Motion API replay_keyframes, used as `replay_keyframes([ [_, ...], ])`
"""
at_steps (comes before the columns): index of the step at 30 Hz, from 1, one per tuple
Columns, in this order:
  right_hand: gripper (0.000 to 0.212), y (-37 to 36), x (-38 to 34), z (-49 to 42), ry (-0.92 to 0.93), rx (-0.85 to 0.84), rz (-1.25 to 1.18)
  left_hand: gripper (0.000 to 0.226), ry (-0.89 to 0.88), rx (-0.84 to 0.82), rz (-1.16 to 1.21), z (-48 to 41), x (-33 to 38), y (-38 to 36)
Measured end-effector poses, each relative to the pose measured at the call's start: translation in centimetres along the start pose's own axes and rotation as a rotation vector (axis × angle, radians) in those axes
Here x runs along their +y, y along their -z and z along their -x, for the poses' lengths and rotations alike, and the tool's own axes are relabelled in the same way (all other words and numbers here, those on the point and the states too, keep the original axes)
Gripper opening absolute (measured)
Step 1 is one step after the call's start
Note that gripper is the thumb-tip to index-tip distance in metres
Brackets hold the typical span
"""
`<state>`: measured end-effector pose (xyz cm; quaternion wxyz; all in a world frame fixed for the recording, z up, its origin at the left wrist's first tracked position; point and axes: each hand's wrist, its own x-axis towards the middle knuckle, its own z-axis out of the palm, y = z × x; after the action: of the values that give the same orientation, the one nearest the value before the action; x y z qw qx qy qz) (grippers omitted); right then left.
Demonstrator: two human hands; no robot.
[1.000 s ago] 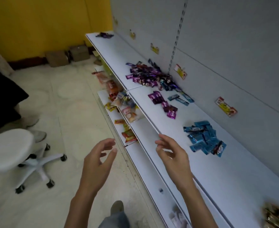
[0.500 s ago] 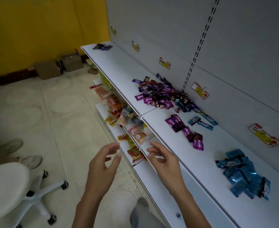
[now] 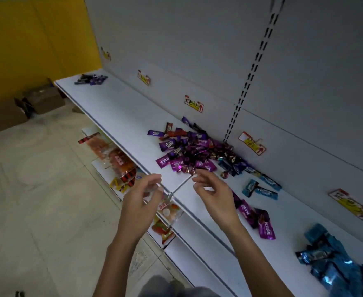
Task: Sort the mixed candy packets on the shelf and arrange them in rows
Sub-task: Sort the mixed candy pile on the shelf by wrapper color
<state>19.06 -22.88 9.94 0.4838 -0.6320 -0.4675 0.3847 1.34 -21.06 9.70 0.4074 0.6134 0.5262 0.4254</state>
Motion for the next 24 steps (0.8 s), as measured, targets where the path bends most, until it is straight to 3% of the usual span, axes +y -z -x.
replay_keyframes([
  [6, 0.028, 2.9, 1.3, -3.1, -0.062, 0.329, 0.097, 0.025, -0.121, -0.278, -0.004, -7.1, 0.0, -2.9],
  [13, 0.034, 4.7, 5.9, -1.6, -0.304, 0.747, 0.201, 0.033, -0.197, -0.662, -0.027, -11.3, -2.5, -7.8],
  [16, 0.038, 5.4, 8.6, 0.6, -0.422, 0.818, 0.406, 0.027, -0.209, -0.815, -0.120, -11.0, -4.5, -10.1],
  [19, 0.041, 5.6, 10.7, 2.1, -0.550, 0.737, 0.623, 0.024, -0.247, -0.919, -0.200, -10.3, -6.4, -11.9],
  [22, 0.050, 5.0, 11.3, 2.2, -0.638, 0.664, 0.677, 0.028, -0.308, -0.978, -0.279, -9.8, -7.5, -13.6],
  [24, 0.050, 4.7, 11.3, 1.9, -0.600, 0.668, 0.675, 0.033, -0.379, -0.970, -0.356, -9.6, -7.8, -14.7],
])
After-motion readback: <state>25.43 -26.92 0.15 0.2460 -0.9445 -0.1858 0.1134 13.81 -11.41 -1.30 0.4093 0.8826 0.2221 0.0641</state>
